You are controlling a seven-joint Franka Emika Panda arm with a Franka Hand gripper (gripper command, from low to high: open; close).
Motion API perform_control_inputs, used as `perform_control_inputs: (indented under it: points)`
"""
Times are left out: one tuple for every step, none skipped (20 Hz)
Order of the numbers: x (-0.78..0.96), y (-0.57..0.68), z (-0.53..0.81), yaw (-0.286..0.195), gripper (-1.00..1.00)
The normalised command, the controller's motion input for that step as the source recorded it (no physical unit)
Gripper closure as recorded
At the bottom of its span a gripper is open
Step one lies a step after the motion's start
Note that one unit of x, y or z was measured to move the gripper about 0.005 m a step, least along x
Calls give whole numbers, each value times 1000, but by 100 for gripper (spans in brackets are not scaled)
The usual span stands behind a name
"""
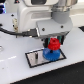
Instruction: Insert the blue gear onto the right peg, followed by the red gear
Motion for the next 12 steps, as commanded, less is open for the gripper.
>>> perform_control_inputs:
  points:
    - [212,-106,-170,0,100]
    - [222,-118,-172,0,100]
    - [232,-101,-133,0,100]
    - [194,-74,89,0,100]
    - [129,-66,15,0,100]
    - [175,-30,-75,0,100]
    - [0,-9,0,0,100]
    - [9,-80,0,0,100]
    - [0,-114,0,0,100]
    - [86,-111,0,0,100]
    - [183,-117,60,0,100]
    - [211,-126,140,0,100]
